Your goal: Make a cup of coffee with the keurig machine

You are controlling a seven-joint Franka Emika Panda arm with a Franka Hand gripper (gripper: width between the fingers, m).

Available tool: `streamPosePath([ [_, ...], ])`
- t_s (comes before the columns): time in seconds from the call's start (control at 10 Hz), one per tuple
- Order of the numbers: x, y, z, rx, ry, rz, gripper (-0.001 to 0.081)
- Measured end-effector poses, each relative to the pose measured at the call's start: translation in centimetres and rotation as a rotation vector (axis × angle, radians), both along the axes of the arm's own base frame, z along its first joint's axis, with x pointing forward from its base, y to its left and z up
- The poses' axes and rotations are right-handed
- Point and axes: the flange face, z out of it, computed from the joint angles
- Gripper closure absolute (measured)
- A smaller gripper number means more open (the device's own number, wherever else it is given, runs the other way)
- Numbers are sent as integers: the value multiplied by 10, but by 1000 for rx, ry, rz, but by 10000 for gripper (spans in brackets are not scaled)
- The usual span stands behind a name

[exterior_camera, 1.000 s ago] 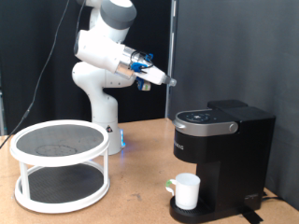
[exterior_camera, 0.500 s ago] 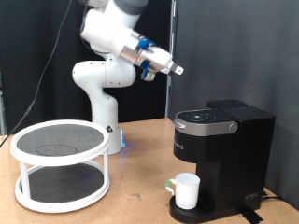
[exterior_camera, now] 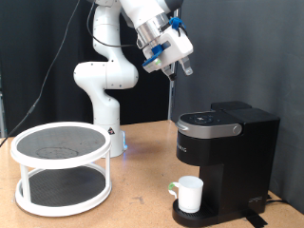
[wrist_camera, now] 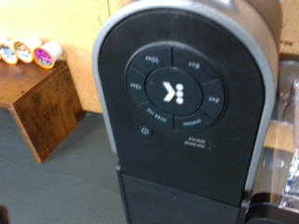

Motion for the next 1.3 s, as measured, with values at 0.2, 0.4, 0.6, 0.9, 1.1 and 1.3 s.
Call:
streamPosePath([
  [0.2,3,3,6,-72,-24,24,72],
  [0.4,11,26,22,-323,3,114,72],
  [0.6,23,50,35,-434,59,192,72],
  [0.9,47,61,39,-430,117,266,72],
  [1.1,61,63,29,-417,156,311,72],
  [1.3,69,65,14,-418,183,340,72],
])
